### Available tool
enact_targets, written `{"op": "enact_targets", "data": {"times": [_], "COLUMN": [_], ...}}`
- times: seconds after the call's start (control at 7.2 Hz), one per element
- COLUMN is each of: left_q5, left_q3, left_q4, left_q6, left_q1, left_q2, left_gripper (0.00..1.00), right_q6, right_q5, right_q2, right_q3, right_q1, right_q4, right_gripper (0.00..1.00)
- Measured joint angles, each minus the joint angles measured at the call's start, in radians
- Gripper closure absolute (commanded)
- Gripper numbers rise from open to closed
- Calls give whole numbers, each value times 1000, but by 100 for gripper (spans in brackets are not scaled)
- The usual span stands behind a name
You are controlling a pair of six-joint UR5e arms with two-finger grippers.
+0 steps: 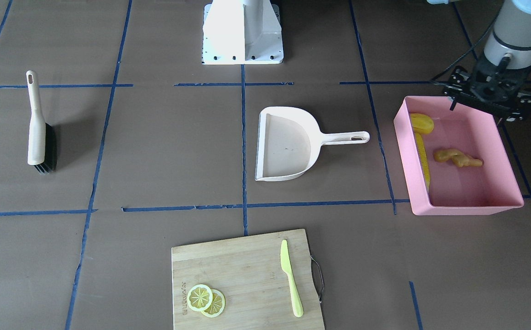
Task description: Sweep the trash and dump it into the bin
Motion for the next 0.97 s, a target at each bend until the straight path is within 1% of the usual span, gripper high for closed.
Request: {"op": "enact_targets", "data": {"times": [0.14,0.28,0.42,0.69,0.83,0.97], "left_q5": [-25,-40,-54,-132,-164,-189], "left_q3": [18,63,130,326,415,475], "left_q4": [-3,-33,-108,-381,-476,-520], "left_q6": [-4,23,64,114,121,108], "left_q1": [-67,-137,-209,-356,-385,-397], "left_q2": [52,119,189,282,306,323], "left_gripper": [0,0,0,0,0,0], "right_q6": [-1,-1,-1,-2,-2,-1], "right_q5": [0,6,26,59,63,64], "right_q2": [0,-2,-6,-12,-13,-15], "right_q3": [-1,-5,-11,-23,-29,-34], "right_q1": [0,0,0,0,0,0], "right_q4": [19,54,78,93,94,94], "right_gripper": [0,0,0,0,0,0]}}
